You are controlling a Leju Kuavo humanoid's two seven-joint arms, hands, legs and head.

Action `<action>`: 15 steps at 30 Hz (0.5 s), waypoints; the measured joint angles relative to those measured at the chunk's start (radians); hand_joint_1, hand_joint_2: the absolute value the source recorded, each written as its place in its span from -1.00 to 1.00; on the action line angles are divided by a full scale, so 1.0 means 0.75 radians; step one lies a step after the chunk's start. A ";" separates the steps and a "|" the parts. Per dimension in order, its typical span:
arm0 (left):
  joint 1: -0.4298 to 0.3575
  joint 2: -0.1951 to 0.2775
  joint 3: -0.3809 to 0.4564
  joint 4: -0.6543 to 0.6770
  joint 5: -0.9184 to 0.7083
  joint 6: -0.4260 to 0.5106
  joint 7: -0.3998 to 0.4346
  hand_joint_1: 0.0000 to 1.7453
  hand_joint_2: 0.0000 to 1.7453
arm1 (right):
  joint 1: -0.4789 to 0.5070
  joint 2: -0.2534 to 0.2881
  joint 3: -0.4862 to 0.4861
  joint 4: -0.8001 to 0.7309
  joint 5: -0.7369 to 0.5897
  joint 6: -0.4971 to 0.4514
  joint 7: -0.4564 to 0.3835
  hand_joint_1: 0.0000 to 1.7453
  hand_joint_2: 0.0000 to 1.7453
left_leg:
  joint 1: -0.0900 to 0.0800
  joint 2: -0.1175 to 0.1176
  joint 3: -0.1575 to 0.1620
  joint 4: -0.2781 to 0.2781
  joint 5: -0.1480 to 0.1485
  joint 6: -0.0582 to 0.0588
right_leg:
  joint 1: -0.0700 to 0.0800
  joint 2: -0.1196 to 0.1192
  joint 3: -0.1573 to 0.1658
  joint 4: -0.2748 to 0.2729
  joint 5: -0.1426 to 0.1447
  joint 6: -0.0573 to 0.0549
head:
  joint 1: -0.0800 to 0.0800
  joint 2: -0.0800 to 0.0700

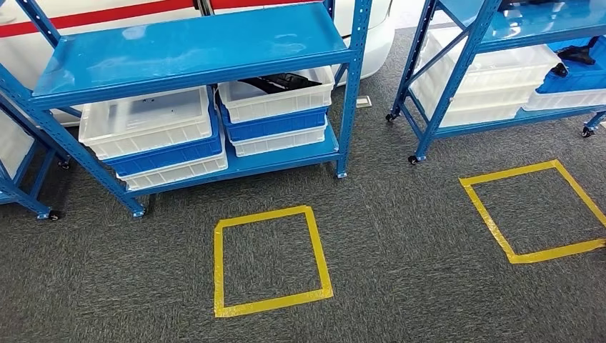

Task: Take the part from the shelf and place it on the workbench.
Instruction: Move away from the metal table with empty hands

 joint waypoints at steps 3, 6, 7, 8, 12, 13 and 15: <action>0.000 0.000 0.000 0.000 -0.004 0.002 0.001 -1.00 -1.00 | 0.001 0.002 -0.005 0.001 0.001 0.000 -0.003 -1.00 -1.00 | 0.014 0.011 -0.124 0.257 -0.125 -0.024 | 0.007 -0.002 0.002 0.001 -0.003 -0.009 | -0.004 0.000; 0.002 0.000 0.000 0.000 -0.005 0.003 0.003 -1.00 -1.00 | 0.001 0.002 -0.008 0.001 0.001 0.000 -0.003 -1.00 -1.00 | 0.019 0.015 -0.134 0.249 -0.072 -0.017 | 0.016 -0.001 0.009 0.001 -0.008 -0.012 | -0.005 0.000; 0.002 0.001 0.000 0.000 -0.006 0.003 0.003 -1.00 -1.00 | 0.002 0.003 -0.008 0.001 0.001 0.000 -0.003 -1.00 -1.00 | 0.016 0.016 -0.090 0.152 -0.016 -0.005 | 0.019 0.000 0.013 0.000 -0.010 -0.012 | -0.005 0.000; 0.000 0.003 0.000 0.000 -0.006 0.003 0.004 -1.00 -1.00 | 0.002 0.005 -0.008 0.002 0.001 0.000 -0.004 -1.00 -1.00 | 0.012 0.018 -0.045 0.058 0.026 0.008 | 0.022 0.001 0.017 -0.001 -0.012 -0.011 | -0.003 0.000; -0.002 0.010 0.000 -0.001 -0.008 0.005 0.006 -1.00 0.00 | 0.000 0.014 -0.009 0.003 -0.002 0.000 -0.007 -1.00 -1.00 | -0.010 0.026 0.013 -0.074 0.066 0.046 | 0.025 -0.003 0.023 -0.009 -0.015 0.007 | -0.003 0.000; -0.001 0.009 0.000 -0.001 -0.008 0.007 0.008 -1.00 0.50 | 0.001 0.016 -0.009 0.003 -0.003 0.000 -0.008 -1.00 -1.00 | -0.007 0.024 0.023 -0.091 0.074 0.054 | 0.027 -0.005 0.024 -0.010 -0.017 0.012 | -0.003 0.000; -0.001 0.008 0.000 -0.001 -0.008 0.012 0.011 -1.00 1.00 | 0.001 0.017 -0.013 0.003 -0.005 0.000 -0.011 -1.00 -0.50 | 0.000 0.022 0.045 -0.132 0.095 0.070 | 0.034 -0.004 0.001 0.039 -0.045 0.015 | 0.000 0.000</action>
